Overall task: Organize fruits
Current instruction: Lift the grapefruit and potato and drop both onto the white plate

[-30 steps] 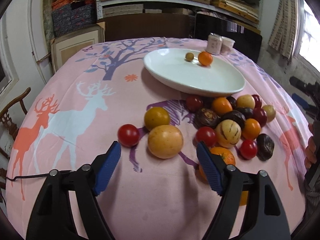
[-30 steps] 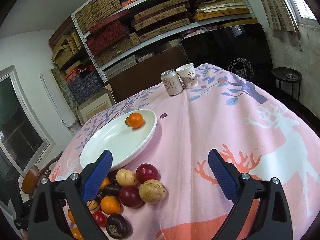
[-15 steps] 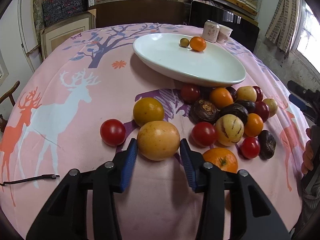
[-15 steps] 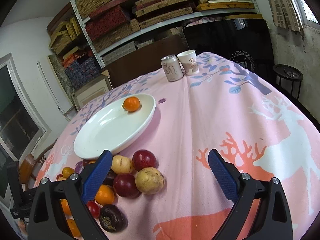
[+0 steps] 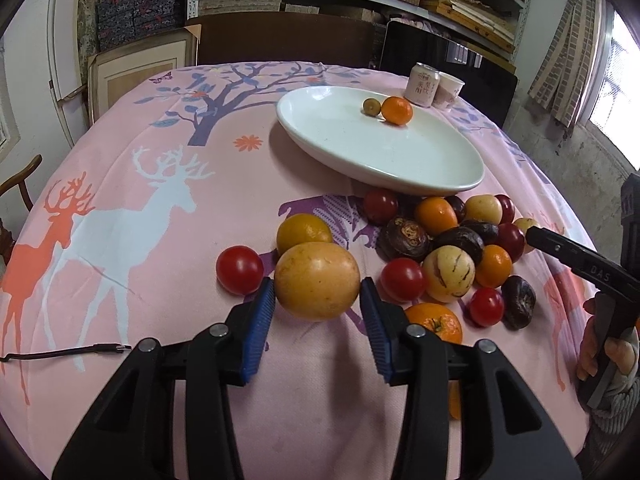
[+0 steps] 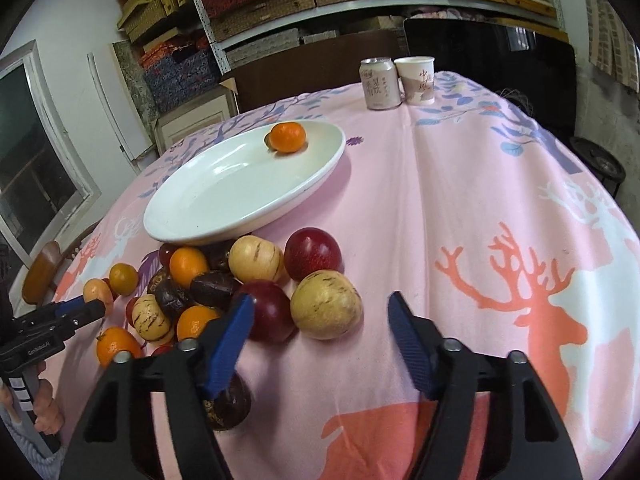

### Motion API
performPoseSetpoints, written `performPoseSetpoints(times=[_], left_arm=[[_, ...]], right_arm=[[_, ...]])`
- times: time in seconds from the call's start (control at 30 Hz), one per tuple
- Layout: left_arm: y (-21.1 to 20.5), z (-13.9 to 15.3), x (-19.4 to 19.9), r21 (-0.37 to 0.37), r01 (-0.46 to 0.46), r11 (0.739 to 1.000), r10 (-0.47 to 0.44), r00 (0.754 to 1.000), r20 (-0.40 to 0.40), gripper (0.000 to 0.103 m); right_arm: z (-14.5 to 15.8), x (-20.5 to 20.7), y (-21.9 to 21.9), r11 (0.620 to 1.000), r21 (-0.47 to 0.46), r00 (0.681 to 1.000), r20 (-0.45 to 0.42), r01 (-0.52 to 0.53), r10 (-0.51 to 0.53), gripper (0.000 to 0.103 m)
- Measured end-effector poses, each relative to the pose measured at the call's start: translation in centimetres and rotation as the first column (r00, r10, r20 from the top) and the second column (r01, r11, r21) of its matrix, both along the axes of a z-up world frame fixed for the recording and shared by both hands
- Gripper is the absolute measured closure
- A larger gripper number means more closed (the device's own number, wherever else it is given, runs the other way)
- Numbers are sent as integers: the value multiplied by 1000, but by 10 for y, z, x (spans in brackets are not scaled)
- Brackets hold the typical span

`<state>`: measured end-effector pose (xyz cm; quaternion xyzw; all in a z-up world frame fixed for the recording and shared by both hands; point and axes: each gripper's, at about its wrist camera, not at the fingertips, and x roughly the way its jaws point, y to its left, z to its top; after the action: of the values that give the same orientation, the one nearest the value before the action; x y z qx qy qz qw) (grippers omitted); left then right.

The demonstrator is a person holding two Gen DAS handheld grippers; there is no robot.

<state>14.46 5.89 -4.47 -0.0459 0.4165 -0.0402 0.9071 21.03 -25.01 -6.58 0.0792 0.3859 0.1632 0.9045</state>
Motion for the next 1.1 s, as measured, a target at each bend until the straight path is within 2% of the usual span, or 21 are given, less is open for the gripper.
performPoseSetpoints(times=[0.1,0.17,0.23,0.63,0.8,1.0,1.1], left_arm=[[-1,1,-1,2,2,1000,-2,1000,2,60],[-1,0,-1,1,2,1000,-2,1000,0,60],[-2,0,-1,3,3,1000,-3,1000,-4,60],[-6,-7,4,23,11,1000,-11,999,-33,60],[-3,6,8,18,-15,1000,15,1000,-3,60],[-22,43,52,37,20,999,-21,999,38,60],[-31,50,85,9,31,999,-31,999,35,60]], right_arm=[[-2,2,-5,999,45,1000,-15,-5,6,47],[-3,4,-8,998,63,1000,-28,5,-3,59],[-7,7,-11,996,84,999,-52,11,-7,63],[-9,13,-17,993,120,998,-59,14,-7,64],[10,7,-28,987,152,998,24,53,-57,64],[57,37,-4,988,153,995,96,-13,-2,64],[66,58,20,990,131,994,105,-55,41,64]])
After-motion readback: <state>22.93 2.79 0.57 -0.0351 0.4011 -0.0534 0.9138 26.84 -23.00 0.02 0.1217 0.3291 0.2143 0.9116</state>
